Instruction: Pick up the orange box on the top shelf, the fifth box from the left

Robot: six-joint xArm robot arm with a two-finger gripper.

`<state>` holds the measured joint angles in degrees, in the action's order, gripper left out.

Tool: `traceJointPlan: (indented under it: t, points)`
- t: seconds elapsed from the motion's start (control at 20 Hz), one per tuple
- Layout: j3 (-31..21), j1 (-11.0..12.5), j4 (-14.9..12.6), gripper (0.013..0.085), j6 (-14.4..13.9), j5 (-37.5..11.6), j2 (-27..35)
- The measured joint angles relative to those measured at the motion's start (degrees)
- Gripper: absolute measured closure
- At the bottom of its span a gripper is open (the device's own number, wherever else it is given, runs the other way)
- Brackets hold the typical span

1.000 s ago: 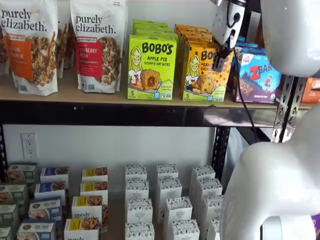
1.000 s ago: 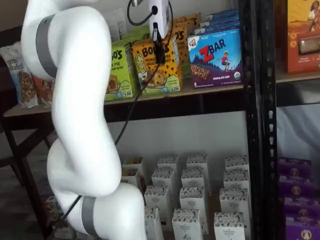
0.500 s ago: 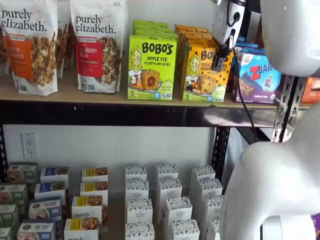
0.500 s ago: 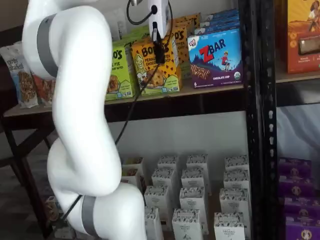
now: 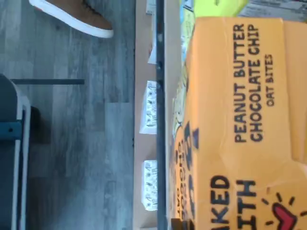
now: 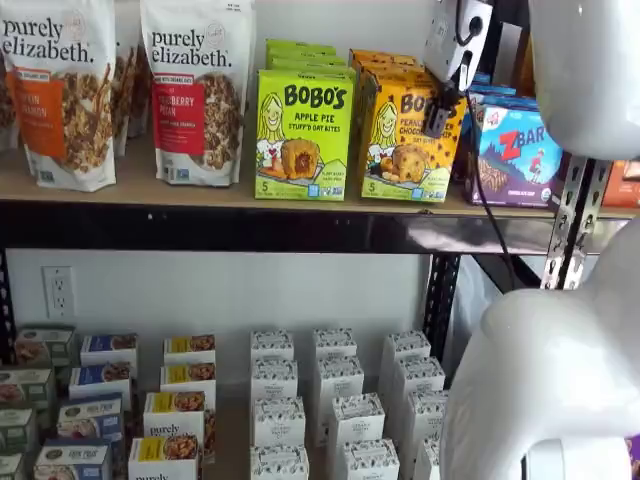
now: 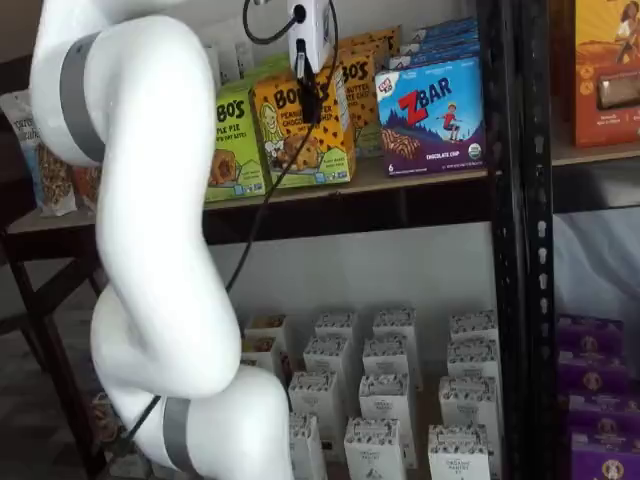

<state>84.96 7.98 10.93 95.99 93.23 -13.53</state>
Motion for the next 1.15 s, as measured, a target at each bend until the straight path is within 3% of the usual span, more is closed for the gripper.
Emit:
traceJointPlan:
  t: [0.5, 1.15]
  points:
    - [-3.6, 2.0, 4.1, 0.065, 0.1, 6.9, -8.3]
    - [-11.8, 3.4, 3.1, 0.065, 0.8, 11.7, -20.4]
